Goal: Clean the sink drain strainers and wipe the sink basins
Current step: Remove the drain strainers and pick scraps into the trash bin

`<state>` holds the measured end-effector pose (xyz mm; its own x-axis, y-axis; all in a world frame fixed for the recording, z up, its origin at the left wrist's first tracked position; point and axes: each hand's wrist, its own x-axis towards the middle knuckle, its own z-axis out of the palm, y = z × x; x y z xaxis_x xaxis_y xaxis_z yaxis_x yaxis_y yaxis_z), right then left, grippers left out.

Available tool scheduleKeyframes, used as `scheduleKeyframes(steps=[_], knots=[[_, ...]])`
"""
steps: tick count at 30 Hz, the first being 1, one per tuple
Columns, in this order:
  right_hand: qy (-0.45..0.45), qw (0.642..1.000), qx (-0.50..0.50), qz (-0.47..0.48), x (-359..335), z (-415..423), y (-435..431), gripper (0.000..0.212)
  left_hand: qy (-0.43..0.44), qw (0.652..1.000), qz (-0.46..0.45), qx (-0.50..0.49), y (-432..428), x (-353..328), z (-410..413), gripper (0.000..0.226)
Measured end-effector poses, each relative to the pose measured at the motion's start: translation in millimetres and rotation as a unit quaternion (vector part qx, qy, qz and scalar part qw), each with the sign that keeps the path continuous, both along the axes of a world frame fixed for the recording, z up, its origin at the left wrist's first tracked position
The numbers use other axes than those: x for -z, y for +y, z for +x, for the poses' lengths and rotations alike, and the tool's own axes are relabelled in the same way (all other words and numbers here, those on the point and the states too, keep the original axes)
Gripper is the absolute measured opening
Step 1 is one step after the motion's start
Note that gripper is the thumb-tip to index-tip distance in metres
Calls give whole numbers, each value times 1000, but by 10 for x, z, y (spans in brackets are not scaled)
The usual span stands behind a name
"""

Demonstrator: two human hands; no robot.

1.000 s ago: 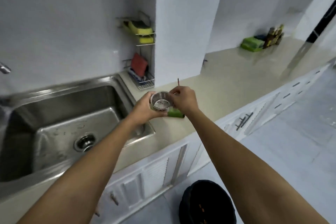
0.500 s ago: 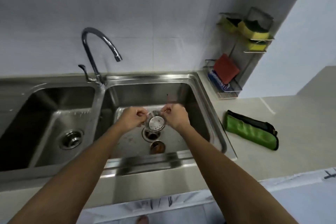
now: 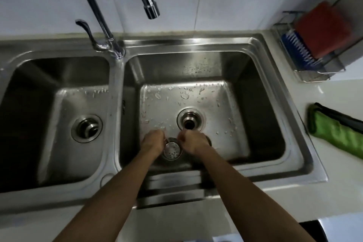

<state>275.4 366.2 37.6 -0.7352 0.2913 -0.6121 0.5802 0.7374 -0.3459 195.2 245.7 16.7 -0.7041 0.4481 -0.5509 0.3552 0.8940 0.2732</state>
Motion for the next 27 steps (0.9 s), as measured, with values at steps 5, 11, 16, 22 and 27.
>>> scheduleKeyframes(steps=[5,11,16,22,27], knots=[[-40,986,-149,63,103,-89,-14,36,-17,997,-77,21,-71,119,-41,29],[-7,991,-71,113,1,41,302,40,20,997,-33,71,43,-55,-34,41],[-14,991,101,81,-7,322,543,41,-27,985,126,113,411,-92,203,43],[-55,987,144,33,172,416,553,24,-117,987,99,51,686,108,458,38],[53,976,203,50,33,438,611,21,-114,978,171,-30,600,71,410,29]])
